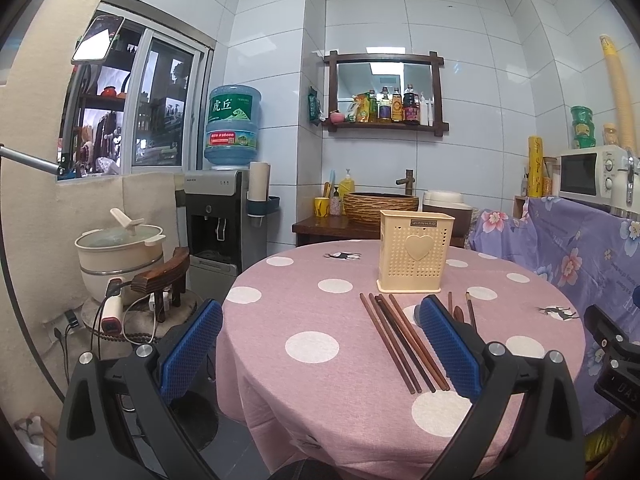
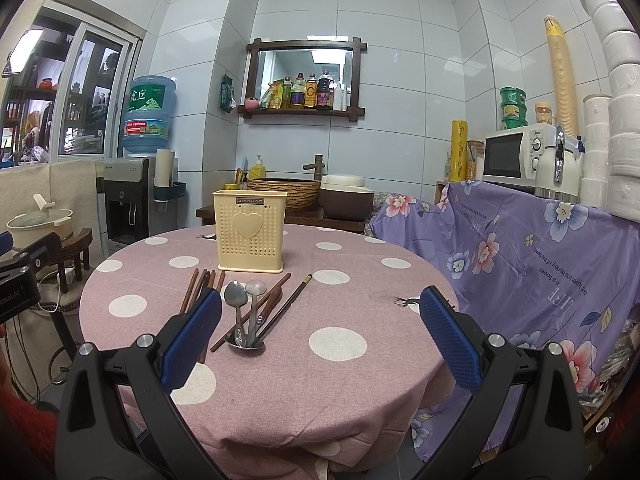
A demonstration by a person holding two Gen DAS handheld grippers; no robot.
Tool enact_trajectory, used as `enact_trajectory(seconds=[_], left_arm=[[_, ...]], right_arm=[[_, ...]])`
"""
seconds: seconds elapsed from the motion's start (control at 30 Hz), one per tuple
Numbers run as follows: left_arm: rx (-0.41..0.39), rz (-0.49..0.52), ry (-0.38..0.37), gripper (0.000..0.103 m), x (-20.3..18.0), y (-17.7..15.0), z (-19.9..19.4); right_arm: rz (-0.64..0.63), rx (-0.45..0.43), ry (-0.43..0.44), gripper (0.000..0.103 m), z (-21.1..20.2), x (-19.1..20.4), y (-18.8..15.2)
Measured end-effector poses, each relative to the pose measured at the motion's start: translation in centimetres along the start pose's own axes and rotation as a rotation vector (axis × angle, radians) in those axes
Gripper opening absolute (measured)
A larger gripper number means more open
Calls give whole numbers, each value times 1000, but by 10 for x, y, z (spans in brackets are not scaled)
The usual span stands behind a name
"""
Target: Organize utensils
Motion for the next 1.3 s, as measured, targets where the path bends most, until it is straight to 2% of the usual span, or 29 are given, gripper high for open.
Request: enact_trajectory(seconds=[1.3], left_arm=[[2, 0, -2, 98, 1, 0, 0]], right_arm=[[-1, 2, 2, 98, 3, 2, -1]])
Point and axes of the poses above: each gripper's, at about its wrist camera, not at the fingertips, and z roughly the way its jaws point, x to its left, y to its top, the point moved 7 cm from there along z, roughly the way its jaws point, and after that the axes turned 10 degrees about y, right-handed, at the moved point
